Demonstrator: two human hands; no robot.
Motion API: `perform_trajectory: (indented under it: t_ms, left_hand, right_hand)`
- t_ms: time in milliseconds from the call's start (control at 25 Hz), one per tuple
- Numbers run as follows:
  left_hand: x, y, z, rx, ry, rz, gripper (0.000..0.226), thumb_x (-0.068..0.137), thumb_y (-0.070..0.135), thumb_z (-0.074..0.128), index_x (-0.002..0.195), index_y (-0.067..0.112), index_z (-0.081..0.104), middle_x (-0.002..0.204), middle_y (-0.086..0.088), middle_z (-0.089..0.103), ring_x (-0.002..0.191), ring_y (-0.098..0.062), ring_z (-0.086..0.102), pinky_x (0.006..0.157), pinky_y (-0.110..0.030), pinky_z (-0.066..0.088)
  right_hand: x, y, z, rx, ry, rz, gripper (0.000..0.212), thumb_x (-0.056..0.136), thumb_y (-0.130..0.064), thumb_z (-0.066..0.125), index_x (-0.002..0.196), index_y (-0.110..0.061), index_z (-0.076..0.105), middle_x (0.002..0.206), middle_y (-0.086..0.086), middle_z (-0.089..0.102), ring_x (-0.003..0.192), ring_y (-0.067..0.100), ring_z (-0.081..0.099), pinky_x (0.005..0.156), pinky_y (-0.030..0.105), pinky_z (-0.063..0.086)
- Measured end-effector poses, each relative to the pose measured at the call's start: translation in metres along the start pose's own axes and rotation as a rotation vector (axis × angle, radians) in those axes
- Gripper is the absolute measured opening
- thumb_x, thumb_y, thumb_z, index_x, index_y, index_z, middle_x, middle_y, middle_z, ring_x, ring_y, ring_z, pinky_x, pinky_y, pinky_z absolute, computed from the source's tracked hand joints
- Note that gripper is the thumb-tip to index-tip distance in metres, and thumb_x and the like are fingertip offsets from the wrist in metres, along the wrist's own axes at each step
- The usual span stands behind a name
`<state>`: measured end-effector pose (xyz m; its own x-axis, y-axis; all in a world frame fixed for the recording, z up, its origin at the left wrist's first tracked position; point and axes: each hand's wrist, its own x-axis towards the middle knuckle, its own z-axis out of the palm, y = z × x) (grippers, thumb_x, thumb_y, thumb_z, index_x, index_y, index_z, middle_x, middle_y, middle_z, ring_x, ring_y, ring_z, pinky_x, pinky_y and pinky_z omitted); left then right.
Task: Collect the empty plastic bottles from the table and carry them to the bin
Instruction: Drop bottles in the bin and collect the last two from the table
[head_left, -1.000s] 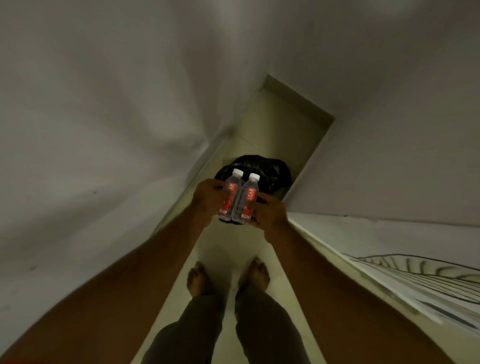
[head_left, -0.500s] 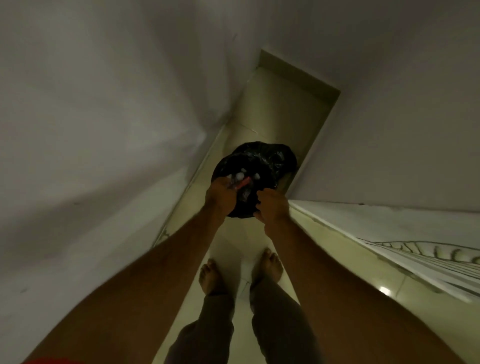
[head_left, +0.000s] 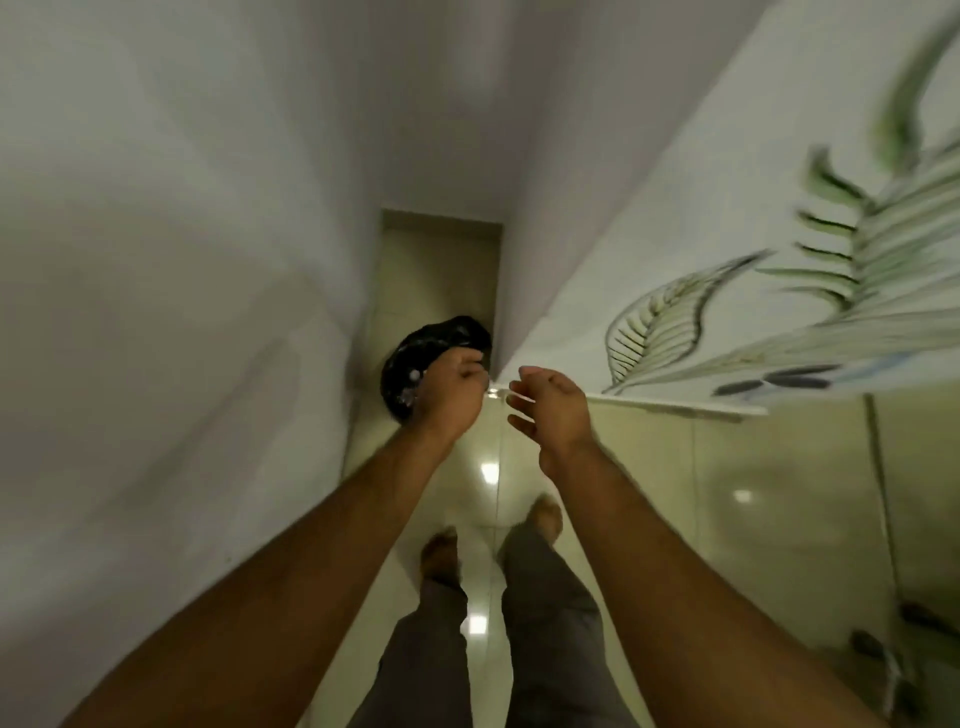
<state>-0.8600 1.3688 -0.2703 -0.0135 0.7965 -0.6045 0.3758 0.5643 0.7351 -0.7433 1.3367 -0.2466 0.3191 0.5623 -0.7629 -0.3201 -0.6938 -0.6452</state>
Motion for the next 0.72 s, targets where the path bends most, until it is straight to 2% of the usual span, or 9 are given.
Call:
perform_trajectory:
  t_ms: [80,160,280,400,440,560,720]
  left_hand:
    - [-0.05,0.036,0.007,0.007,-0.062,0.101,0.022,0.094,0.016,0.058,0.113,0.014,0.068,0.103,0.002,0.066,0.093,-0.013,0.06,0.077,-0.02,0.048]
    - [-0.103,0.067,0.022,0.011,-0.129,0.187,0.017,0.091,0.017,0.062,0.106,0.015,0.07,0.096,0.001,0.068,0.083,-0.011,0.06,0.071,-0.022,0.048]
    - [-0.183,0.103,0.058,0.0,-0.303,0.348,0.016,0.089,0.018,0.065,0.105,0.018,0.068,0.086,0.003,0.067,0.076,-0.01,0.06,0.07,-0.022,0.048]
    - [-0.259,0.124,0.099,0.018,-0.482,0.498,0.018,0.091,0.014,0.064,0.109,0.01,0.066,0.091,-0.002,0.066,0.081,-0.01,0.061,0.079,-0.022,0.049]
    - [-0.305,0.124,0.127,0.049,-0.593,0.555,0.017,0.092,0.013,0.064,0.108,0.009,0.066,0.091,-0.002,0.066,0.081,-0.009,0.06,0.079,-0.021,0.049]
    - [-0.382,0.112,0.169,0.086,-0.751,0.636,0.014,0.09,0.008,0.065,0.104,0.01,0.064,0.091,0.0,0.065,0.079,-0.003,0.059,0.076,-0.017,0.047]
    - [-0.521,0.045,0.215,0.168,-0.996,0.742,0.019,0.089,0.005,0.065,0.107,0.013,0.063,0.095,-0.003,0.066,0.084,-0.006,0.06,0.078,-0.022,0.049]
  right_hand:
    - [-0.049,-0.013,-0.037,0.119,0.06,-0.084,0.01,0.096,-0.012,0.056,0.099,-0.015,0.066,0.099,0.007,0.069,0.09,0.022,0.066,0.079,0.035,0.056]
    - [-0.103,-0.025,-0.086,0.209,0.128,-0.169,0.008,0.096,-0.018,0.059,0.1,-0.017,0.066,0.101,0.006,0.07,0.092,0.021,0.067,0.081,0.036,0.056]
    - [-0.181,-0.021,-0.172,0.32,0.246,-0.288,0.01,0.096,-0.028,0.062,0.1,-0.02,0.067,0.099,0.003,0.072,0.093,0.019,0.069,0.079,0.034,0.056]
    - [-0.255,-0.004,-0.243,0.402,0.39,-0.364,0.008,0.096,-0.028,0.061,0.096,-0.022,0.066,0.096,0.002,0.071,0.089,0.017,0.068,0.075,0.031,0.054]
    - [-0.296,0.015,-0.28,0.466,0.489,-0.409,0.007,0.097,-0.027,0.06,0.095,-0.022,0.065,0.096,0.002,0.07,0.085,0.016,0.067,0.073,0.031,0.052]
    - [-0.369,0.057,-0.332,0.55,0.646,-0.481,0.007,0.098,-0.024,0.059,0.094,-0.022,0.064,0.091,0.001,0.069,0.078,0.014,0.064,0.069,0.029,0.049]
    - [-0.483,0.177,-0.39,0.683,0.846,-0.551,0.009,0.098,-0.023,0.058,0.106,-0.022,0.062,0.091,0.004,0.068,0.074,0.014,0.063,0.062,0.027,0.05]
